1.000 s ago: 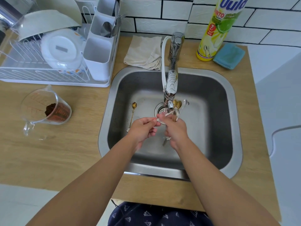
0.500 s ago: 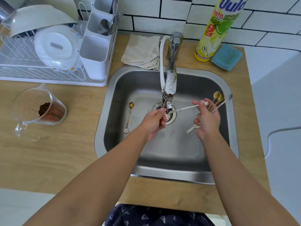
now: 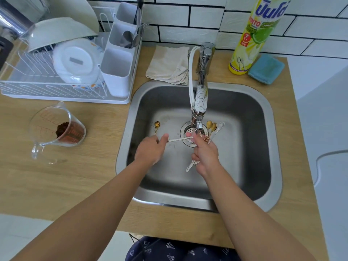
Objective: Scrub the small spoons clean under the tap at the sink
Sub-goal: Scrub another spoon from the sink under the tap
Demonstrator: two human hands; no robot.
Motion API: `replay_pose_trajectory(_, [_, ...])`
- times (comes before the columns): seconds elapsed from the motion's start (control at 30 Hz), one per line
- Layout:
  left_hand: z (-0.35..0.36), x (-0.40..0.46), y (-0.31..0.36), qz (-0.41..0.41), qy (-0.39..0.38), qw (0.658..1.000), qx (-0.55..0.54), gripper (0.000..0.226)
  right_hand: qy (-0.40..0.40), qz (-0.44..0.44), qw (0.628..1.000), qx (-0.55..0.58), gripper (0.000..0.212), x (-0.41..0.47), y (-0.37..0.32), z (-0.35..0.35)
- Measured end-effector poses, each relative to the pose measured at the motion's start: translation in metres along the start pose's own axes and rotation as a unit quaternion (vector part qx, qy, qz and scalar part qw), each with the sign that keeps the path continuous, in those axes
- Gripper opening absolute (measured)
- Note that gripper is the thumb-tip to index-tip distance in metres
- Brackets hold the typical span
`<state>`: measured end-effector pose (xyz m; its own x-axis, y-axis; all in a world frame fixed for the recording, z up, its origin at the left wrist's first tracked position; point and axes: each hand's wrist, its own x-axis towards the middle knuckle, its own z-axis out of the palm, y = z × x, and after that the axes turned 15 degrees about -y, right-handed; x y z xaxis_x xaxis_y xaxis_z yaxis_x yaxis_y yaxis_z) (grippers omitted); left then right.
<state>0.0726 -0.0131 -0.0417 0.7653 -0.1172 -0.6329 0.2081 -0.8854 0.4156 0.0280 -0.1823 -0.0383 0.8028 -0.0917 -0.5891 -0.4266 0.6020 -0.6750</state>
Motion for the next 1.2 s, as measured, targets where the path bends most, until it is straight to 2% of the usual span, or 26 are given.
replay_pose_trajectory(0.07, [-0.001, -0.004, -0.008, -0.018, -0.009, 0.999, 0.041, 0.065, -0.016, 0.003, 1.000, 0.027, 0.012, 0.000, 0.004, 0.005])
replay_pose_trajectory(0.13, [0.000, -0.007, -0.009, -0.005, -0.017, 0.998, 0.065, 0.051, -0.039, 0.009, 0.998, 0.057, 0.016, 0.003, 0.003, 0.005])
replay_pose_trajectory(0.2, [0.000, -0.007, -0.007, -0.023, -0.035, 0.999, 0.027, 0.044, -0.089, 0.013, 0.992, 0.086, 0.016, 0.004, 0.001, 0.000])
replay_pose_trajectory(0.3, [0.001, -0.011, -0.003, -0.060, -0.090, 0.994, -0.007, 0.054, -0.145, -0.008, 0.987, 0.068, 0.012, 0.003, -0.001, -0.008])
replay_pose_trajectory(0.37, [0.002, -0.018, 0.001, -0.081, -0.135, 0.987, -0.023, 0.078, -0.112, -0.026, 0.993, 0.023, 0.008, 0.003, -0.003, -0.008])
replay_pose_trajectory(0.43, [0.003, -0.024, 0.004, -0.094, -0.195, 0.973, -0.085, 0.102, -0.022, -0.043, 0.998, -0.042, 0.020, 0.008, -0.005, -0.007])
replay_pose_trajectory(0.47, [0.003, -0.028, 0.006, -0.090, -0.224, 0.964, -0.110, 0.106, 0.024, -0.058, 0.995, -0.081, 0.023, 0.011, -0.005, -0.006])
replay_pose_trajectory(0.5, [0.004, -0.031, 0.006, -0.082, -0.249, 0.957, -0.121, 0.103, 0.055, -0.077, 0.988, -0.122, 0.022, 0.014, -0.005, -0.006])
replay_pose_trajectory(0.57, [0.004, -0.035, 0.004, -0.051, -0.281, 0.953, -0.100, 0.085, 0.062, -0.100, 0.975, -0.190, 0.018, 0.017, -0.004, -0.007])
replay_pose_trajectory(0.67, [0.000, -0.038, 0.001, -0.006, -0.300, 0.949, -0.097, 0.051, -0.009, -0.056, 0.979, -0.195, 0.006, 0.016, -0.001, -0.010])
replay_pose_trajectory(0.77, [-0.002, -0.041, 0.006, 0.018, -0.305, 0.926, -0.222, 0.027, -0.068, 0.005, 0.991, -0.117, 0.032, 0.012, -0.001, -0.017])
replay_pose_trajectory(0.83, [0.002, -0.043, 0.015, 0.053, -0.305, 0.894, -0.323, 0.028, -0.104, 0.015, 0.994, -0.027, 0.032, 0.008, -0.001, -0.019])
replay_pose_trajectory(0.9, [0.008, -0.046, 0.029, 0.101, -0.301, 0.880, -0.352, 0.029, -0.129, 0.021, 0.991, 0.018, 0.037, 0.006, -0.002, -0.021])
replay_pose_trajectory(0.97, [0.015, -0.049, 0.042, 0.131, -0.268, 0.892, -0.339, 0.024, -0.138, 0.028, 0.990, 0.020, 0.051, 0.005, -0.004, -0.022])
replay_pose_trajectory(1.07, [0.024, -0.048, 0.053, 0.120, -0.209, 0.906, -0.347, 0.011, -0.133, 0.024, 0.991, 0.005, 0.044, 0.005, -0.011, -0.024])
replay_pose_trajectory(1.2, [0.030, -0.044, 0.057, 0.120, -0.222, 0.909, -0.331, 0.012, -0.081, 0.011, 0.995, -0.060, 0.045, 0.002, -0.020, -0.023])
